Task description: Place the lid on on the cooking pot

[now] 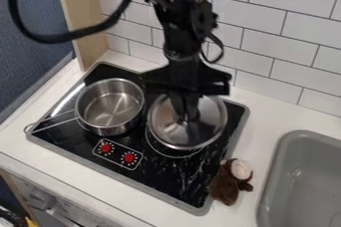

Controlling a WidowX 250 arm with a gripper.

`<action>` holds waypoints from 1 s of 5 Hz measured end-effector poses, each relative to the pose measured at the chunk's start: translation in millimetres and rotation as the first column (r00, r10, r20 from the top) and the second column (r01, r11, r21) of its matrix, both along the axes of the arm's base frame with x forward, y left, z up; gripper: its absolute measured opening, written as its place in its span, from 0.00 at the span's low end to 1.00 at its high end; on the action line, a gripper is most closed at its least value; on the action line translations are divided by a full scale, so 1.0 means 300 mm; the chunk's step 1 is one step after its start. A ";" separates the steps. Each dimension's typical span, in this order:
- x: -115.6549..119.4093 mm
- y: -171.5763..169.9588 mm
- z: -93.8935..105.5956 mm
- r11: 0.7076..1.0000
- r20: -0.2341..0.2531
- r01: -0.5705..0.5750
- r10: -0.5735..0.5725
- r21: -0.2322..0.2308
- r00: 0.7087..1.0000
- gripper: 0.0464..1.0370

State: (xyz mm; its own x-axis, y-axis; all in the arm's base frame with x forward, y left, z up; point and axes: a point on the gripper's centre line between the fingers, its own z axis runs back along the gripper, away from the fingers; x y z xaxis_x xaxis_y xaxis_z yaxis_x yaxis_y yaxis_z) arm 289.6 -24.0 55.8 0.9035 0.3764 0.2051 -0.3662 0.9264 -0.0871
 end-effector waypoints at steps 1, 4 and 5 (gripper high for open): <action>0.021 0.067 0.027 0.998 0.000 -0.067 0.067 0.001 0.998 0.01; 0.002 0.287 -0.001 0.966 -0.046 -0.257 0.257 0.012 0.965 0.01; -0.021 0.362 -0.024 0.950 -0.068 -0.312 0.311 -0.008 0.948 0.01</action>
